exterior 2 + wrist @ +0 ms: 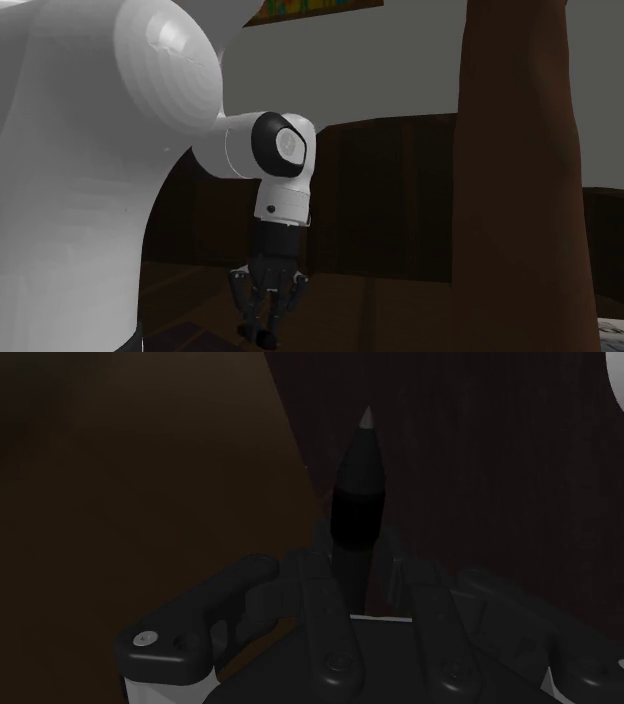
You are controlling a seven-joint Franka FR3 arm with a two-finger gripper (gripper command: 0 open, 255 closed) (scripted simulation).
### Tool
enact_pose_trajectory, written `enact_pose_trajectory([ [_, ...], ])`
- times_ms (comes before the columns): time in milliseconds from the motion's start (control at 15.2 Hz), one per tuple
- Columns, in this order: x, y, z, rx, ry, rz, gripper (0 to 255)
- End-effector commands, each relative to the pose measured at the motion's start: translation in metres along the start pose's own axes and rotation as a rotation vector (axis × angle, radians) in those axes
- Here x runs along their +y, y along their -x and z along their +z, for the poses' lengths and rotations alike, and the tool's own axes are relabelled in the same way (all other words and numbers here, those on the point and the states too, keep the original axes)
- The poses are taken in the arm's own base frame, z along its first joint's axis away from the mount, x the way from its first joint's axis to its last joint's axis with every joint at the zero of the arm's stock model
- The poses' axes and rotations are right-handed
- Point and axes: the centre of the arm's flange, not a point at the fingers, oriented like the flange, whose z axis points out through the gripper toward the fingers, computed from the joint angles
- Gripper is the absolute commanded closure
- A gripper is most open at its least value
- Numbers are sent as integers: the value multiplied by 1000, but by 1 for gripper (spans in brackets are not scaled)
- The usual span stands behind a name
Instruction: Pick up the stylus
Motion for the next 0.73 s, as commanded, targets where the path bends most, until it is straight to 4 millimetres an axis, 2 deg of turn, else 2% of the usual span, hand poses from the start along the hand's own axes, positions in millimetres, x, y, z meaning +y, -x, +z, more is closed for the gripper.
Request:
enact_pose_trajectory([
  [0, -3, 2, -10, -1, -1, 0, 255],
  [660, -13, 5, -57, -1, -1, 0, 255],
])
